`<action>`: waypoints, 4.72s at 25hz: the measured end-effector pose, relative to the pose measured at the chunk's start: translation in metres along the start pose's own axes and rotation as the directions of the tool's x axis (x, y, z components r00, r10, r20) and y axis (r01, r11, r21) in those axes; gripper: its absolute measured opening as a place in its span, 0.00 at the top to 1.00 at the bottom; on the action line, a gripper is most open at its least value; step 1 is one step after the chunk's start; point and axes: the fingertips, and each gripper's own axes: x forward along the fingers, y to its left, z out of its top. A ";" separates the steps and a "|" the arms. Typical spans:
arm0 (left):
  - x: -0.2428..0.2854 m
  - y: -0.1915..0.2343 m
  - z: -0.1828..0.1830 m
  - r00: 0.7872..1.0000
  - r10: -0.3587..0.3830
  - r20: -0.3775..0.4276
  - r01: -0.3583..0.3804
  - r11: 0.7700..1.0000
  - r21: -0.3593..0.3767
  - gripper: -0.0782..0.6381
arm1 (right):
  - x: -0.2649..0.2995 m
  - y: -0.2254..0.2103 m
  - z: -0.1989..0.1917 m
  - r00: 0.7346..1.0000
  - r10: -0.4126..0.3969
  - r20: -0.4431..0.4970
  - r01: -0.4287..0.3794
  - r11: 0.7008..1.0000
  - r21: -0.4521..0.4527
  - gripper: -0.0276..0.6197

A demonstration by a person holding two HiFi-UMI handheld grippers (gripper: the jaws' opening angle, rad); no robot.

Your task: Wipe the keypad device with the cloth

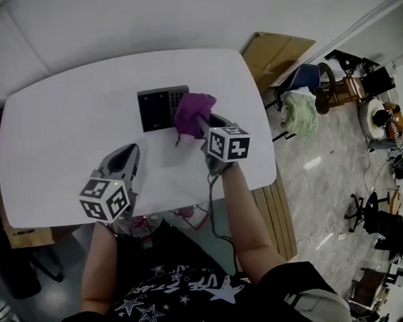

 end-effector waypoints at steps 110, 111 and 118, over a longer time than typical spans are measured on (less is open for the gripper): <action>-0.561 -0.037 -0.162 0.891 -0.449 -0.076 0.454 0.867 0.203 0.88 | -0.348 0.575 -0.291 0.972 -0.134 0.191 0.132 0.991 0.020 0.81; -0.565 -0.039 -0.165 0.891 -0.448 -0.076 0.453 0.868 0.203 0.88 | -0.351 0.579 -0.294 0.974 -0.130 0.188 0.129 0.991 0.017 0.81; -0.588 -0.049 -0.179 0.889 -0.451 -0.084 0.458 0.865 0.206 0.88 | -0.364 0.595 -0.312 0.978 -0.123 0.170 0.122 0.992 0.013 0.81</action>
